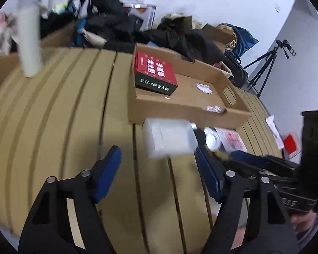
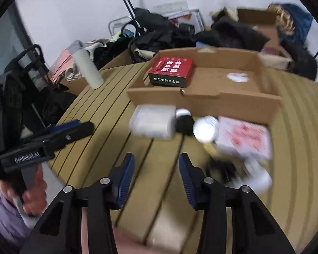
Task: Organize objects
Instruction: 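Grasp the translucent white plastic container with the right tool, then carry the container with the right tool and place it beside the red box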
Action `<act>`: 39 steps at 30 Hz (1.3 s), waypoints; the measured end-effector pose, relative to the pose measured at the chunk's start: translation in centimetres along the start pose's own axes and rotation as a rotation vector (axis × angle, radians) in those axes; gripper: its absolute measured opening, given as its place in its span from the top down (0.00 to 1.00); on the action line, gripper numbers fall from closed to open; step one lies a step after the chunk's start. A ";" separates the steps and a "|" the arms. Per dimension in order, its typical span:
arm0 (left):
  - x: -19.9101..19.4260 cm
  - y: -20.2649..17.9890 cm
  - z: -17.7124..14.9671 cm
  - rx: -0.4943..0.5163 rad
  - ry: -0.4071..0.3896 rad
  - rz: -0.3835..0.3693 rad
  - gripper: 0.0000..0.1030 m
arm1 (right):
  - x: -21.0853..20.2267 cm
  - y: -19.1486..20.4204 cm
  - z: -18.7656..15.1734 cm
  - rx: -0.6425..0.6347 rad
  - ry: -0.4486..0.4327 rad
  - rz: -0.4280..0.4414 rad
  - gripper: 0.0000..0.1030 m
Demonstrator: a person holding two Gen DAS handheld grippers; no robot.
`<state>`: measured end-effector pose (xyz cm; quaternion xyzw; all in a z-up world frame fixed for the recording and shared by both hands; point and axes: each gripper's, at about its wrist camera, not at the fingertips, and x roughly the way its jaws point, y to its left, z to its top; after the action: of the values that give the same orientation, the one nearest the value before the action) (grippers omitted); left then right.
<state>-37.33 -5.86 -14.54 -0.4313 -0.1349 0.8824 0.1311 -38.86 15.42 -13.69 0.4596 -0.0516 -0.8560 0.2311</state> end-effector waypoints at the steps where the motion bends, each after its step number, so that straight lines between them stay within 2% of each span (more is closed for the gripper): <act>1: 1.6 0.5 0.6 -0.016 0.012 -0.018 0.36 | 1.3 -0.2 0.7 0.009 0.009 0.006 0.61; 3: 3.8 1.1 1.0 -0.023 0.024 -0.066 0.38 | 4.1 -1.0 2.2 0.031 0.028 0.023 0.61; 4: 5.0 1.4 1.1 -0.015 0.041 -0.085 0.42 | 5.3 -1.4 2.6 0.042 0.040 0.029 0.62; 5: 6.0 1.6 1.0 -0.005 0.066 -0.091 0.55 | 6.4 -1.8 2.9 0.054 0.051 0.032 0.62; 6: 6.8 1.7 1.0 0.000 0.089 -0.110 0.58 | 7.5 -2.2 3.0 0.070 0.069 0.050 0.62; 7: 6.9 2.0 0.7 -0.016 0.076 -0.162 0.61 | 7.8 -2.5 3.1 0.081 0.061 0.089 0.62; 8: 6.8 2.3 0.7 -0.025 0.067 -0.176 0.63 | 8.1 -2.6 3.1 0.091 0.057 0.111 0.62; 11: 6.5 2.2 0.4 -0.022 0.064 -0.175 0.64 | 8.4 -3.2 3.3 0.121 0.059 0.147 0.62; 12: 6.3 2.0 0.5 -0.027 0.070 -0.162 0.69 | 8.4 -3.2 3.3 0.133 0.066 0.143 0.64; 14: 4.9 1.3 0.2 -0.017 0.066 -0.130 0.71 | 7.7 -2.3 3.5 0.110 0.073 0.116 0.65; 17: 1.3 -0.3 -0.5 0.014 0.038 -0.136 0.71 | 4.7 -0.6 3.1 0.071 0.054 0.105 0.67; 21: -5.6 -3.1 -2.5 0.032 -0.011 -0.173 0.72 | -2.6 2.1 0.7 0.042 -0.021 0.116 0.68; 26: -14.9 -8.1 -8.0 0.081 -0.068 -0.183 0.72 | -13.1 6.2 -5.8 0.009 -0.120 0.095 0.68; 28: -17.3 -9.6 -10.3 0.096 -0.090 -0.196 0.72 | -16.2 7.3 -8.8 0.012 -0.160 0.080 0.68; 30: -18.5 -10.6 -11.4 0.128 -0.097 -0.209 0.72 | -18.7 8.1 -11.2 0.022 -0.199 0.063 0.68; 32: -19.3 -11.5 -11.9 0.154 -0.098 -0.223 0.72 | -20.1 8.6 -12.3 0.008 -0.216 0.046 0.68; 36: -20.8 -12.2 -11.8 0.166 -0.141 -0.223 0.72 | -22.1 9.4 -12.4 -0.008 -0.262 0.036 0.68; 39: -20.8 -12.4 -11.1 0.169 -0.143 -0.217 0.72 | -22.6 9.5 -12.0 -0.012 -0.275 0.041 0.68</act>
<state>-14.73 -0.24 -1.62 -0.3375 -0.1152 0.8997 0.2516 -15.22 18.49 -0.47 0.3354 -0.0871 -0.9064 0.2418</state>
